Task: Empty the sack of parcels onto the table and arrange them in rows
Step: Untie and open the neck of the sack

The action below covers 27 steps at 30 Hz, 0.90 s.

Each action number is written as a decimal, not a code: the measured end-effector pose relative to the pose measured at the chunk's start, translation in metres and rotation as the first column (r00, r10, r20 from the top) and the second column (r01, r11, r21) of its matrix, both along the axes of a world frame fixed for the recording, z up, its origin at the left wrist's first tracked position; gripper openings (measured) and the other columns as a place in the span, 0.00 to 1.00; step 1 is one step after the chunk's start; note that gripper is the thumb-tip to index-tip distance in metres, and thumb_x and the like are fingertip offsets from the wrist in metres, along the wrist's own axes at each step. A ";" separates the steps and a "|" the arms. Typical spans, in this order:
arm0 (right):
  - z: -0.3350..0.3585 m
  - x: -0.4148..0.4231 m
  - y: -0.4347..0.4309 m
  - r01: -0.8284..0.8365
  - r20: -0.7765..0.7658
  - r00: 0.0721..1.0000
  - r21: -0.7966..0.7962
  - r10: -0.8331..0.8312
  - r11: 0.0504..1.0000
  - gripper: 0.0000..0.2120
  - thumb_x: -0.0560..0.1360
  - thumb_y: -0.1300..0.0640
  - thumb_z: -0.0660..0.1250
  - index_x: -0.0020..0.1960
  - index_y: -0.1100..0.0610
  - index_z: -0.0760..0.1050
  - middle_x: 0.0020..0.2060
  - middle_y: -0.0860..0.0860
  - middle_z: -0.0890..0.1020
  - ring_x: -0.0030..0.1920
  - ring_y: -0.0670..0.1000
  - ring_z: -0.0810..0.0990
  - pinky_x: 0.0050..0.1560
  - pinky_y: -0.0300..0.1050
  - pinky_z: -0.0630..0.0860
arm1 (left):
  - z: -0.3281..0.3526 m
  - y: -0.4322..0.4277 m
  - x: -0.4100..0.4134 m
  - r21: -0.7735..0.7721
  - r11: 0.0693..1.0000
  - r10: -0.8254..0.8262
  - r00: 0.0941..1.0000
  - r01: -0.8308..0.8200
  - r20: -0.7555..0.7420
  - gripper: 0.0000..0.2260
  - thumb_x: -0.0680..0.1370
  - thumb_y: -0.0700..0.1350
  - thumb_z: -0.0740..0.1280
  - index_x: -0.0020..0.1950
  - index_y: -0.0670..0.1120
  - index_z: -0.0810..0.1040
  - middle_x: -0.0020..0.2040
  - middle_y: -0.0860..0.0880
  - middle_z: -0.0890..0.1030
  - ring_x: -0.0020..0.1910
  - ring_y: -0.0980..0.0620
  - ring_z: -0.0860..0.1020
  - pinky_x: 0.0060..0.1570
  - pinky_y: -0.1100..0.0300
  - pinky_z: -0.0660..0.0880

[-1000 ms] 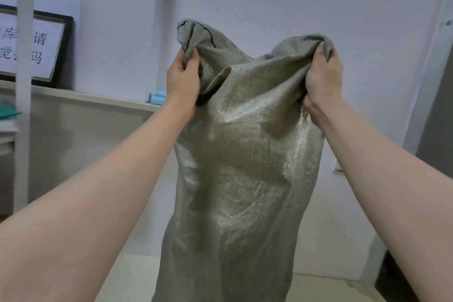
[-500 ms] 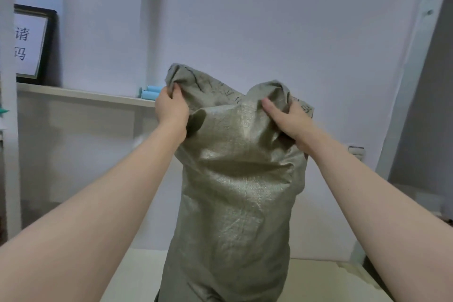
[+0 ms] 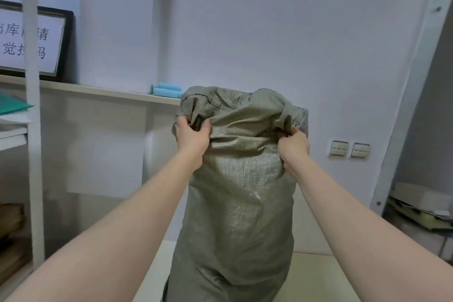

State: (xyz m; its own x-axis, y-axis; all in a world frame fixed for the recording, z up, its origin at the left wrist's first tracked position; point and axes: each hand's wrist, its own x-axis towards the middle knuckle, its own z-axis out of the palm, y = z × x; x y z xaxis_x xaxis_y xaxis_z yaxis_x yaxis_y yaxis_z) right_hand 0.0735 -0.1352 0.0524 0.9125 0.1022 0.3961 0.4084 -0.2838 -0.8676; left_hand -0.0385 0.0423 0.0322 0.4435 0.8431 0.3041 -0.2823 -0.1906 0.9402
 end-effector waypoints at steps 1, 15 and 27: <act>0.003 -0.001 0.001 -0.023 -0.024 0.999 0.104 0.025 0.994 0.13 0.80 0.60 0.59 0.62 0.52 0.76 0.53 0.55 0.82 0.56 0.59 0.79 0.59 0.49 0.75 | 0.003 0.001 0.000 -0.033 0.999 -0.002 0.998 0.004 0.059 0.16 0.77 0.55 0.67 0.59 0.53 0.67 0.64 0.47 0.72 0.61 0.45 0.74 0.64 0.45 0.73; 0.080 -0.005 0.005 -0.529 0.353 0.847 0.637 0.399 0.561 0.12 0.83 0.64 0.57 0.57 0.51 0.75 0.49 0.49 0.82 0.49 0.45 0.81 0.55 0.42 0.80 | 0.066 0.007 0.004 -0.038 0.987 -0.122 0.884 0.156 0.452 0.04 0.82 0.43 0.59 0.51 0.51 0.72 0.56 0.44 0.79 0.55 0.46 0.78 0.62 0.45 0.76; 0.029 0.015 -0.001 -0.351 -0.032 0.936 -0.146 0.350 0.925 0.48 0.66 0.34 0.73 0.76 0.54 0.55 0.65 0.49 0.72 0.65 0.54 0.72 0.65 0.52 0.72 | 0.028 0.009 0.006 0.106 0.989 0.119 0.983 -0.105 -0.143 0.52 0.56 0.69 0.76 0.73 0.52 0.57 0.76 0.44 0.59 0.77 0.42 0.54 0.72 0.36 0.54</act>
State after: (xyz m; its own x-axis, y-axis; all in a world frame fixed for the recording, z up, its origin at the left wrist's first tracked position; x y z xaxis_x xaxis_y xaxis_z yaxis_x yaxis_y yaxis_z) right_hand 0.0886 -0.1359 0.0813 0.8096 0.4728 0.3479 0.5011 -0.2478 -0.8291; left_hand -0.0324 0.0512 0.0603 0.3943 0.8596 0.3250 -0.1128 -0.3057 0.9454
